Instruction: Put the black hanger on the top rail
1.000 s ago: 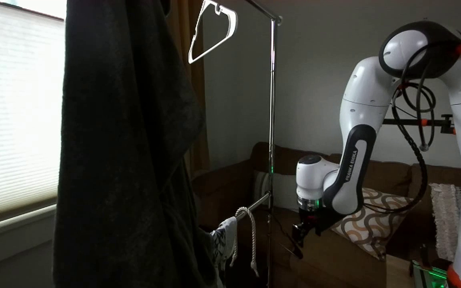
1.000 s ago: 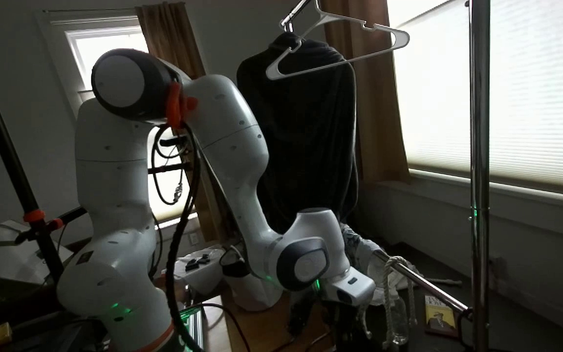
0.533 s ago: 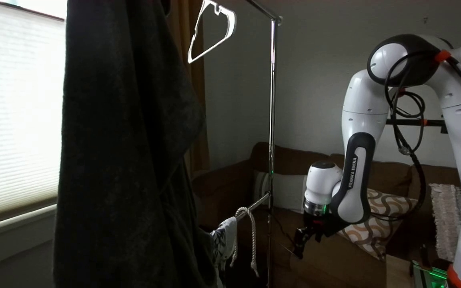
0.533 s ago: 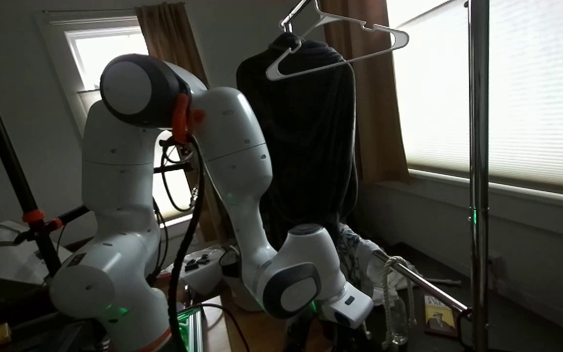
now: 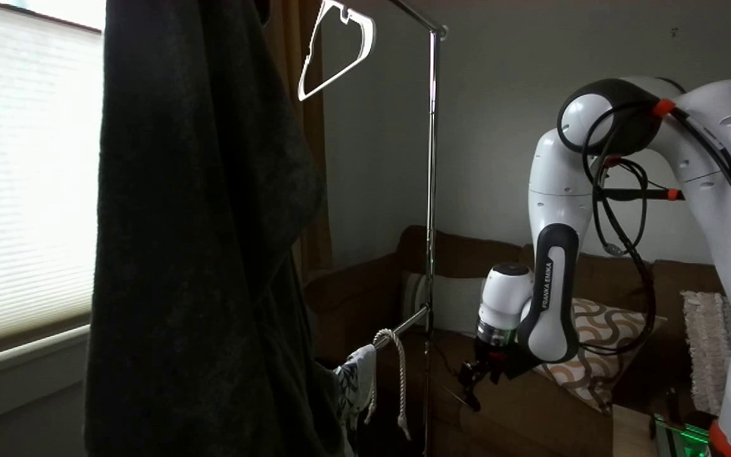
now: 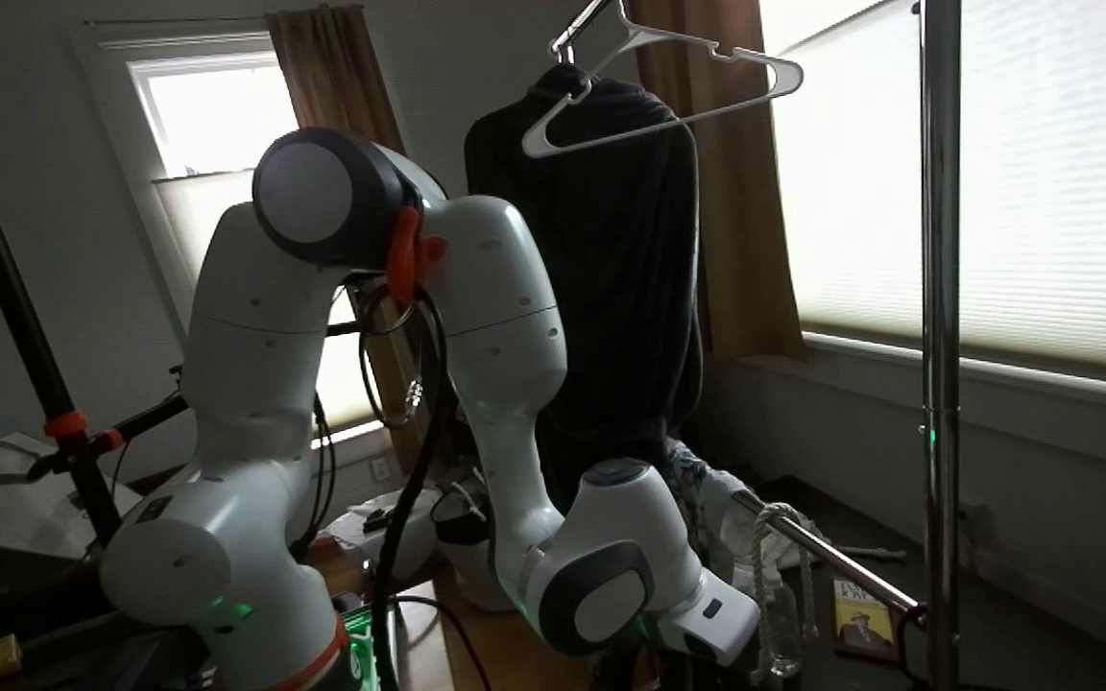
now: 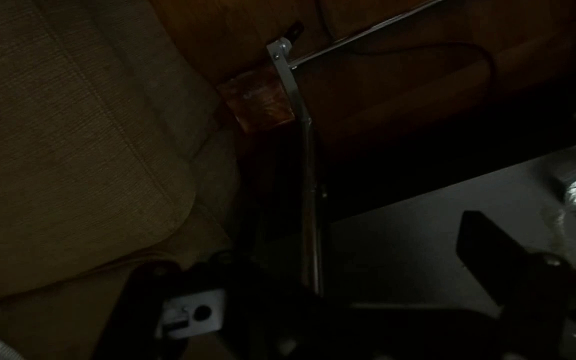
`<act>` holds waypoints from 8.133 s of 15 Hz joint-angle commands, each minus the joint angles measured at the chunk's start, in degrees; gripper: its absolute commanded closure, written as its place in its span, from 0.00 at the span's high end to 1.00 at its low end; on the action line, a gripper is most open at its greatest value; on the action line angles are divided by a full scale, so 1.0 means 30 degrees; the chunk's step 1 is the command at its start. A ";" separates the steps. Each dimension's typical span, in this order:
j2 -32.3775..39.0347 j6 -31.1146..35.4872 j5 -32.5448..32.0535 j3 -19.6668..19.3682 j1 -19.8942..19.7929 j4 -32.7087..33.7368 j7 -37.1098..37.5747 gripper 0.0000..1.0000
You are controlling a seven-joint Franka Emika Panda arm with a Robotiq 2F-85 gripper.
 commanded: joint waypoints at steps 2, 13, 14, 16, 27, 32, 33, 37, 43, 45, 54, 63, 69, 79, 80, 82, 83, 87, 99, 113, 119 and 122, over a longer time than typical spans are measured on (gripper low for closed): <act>0.1587 0.0345 0.0530 -0.1905 0.1568 0.0997 0.0239 1.00; 0.5725 0.1004 1.1719 0.0964 0.2111 0.3192 -0.6396 0.37; 0.5900 0.1203 1.2113 0.1005 0.2141 0.3382 -0.6567 0.29; 0.6150 0.1480 1.2682 0.1183 0.2072 0.3656 -0.6853 0.14; 0.3395 0.7370 1.5005 0.0232 0.3617 0.0304 -0.8420 0.02; 0.1179 0.7771 1.2290 0.1170 0.2458 -0.3073 -1.0931 0.02; 0.0774 0.7944 1.2226 0.1027 0.2506 -0.3601 -1.1351 0.02; 0.0290 0.5502 0.8048 0.2122 -0.0690 -0.2873 -1.2219 0.02; -0.1802 -0.0361 0.0807 0.0245 -0.4748 -0.2433 -1.3997 0.02; -0.3293 -0.1968 -0.0678 -0.2273 -0.4550 -0.2958 -1.5232 0.02; -0.8680 -0.6555 -0.5090 -0.9384 -0.3695 -0.2774 -1.2750 0.02; -1.4522 -0.6341 -0.0183 -0.7216 -0.2146 -0.2825 -0.8568 0.02; -1.4048 -0.5252 0.2874 -0.4415 -0.4130 -0.2507 -1.1706 0.02; -1.6275 -1.1154 0.7917 -1.0750 0.4960 0.4149 -2.4564 0.02; -1.6247 -1.1893 0.9120 -1.1371 0.5682 0.5327 -2.5452 0.02; -1.5719 -1.3307 1.1529 -1.1699 0.5999 0.7323 -2.5894 0.02; -1.5822 -1.1966 1.0387 -1.0269 0.4479 0.5725 -2.5473 0.08; -1.5610 -1.3044 1.1641 -1.0624 0.4890 0.7187 -2.5887 0.02; -1.6854 -1.2273 1.5836 -0.9920 0.7373 1.1545 -2.8861 0.02; -1.5886 -1.3032 1.6348 -0.7852 0.6224 1.2336 -2.7612 0.02; -1.4608 -1.5044 1.6224 -0.6339 0.4680 1.3830 -2.5512 0.02; -1.3877 -1.6155 1.6244 -0.5763 0.3857 1.4592 -2.4710 0.02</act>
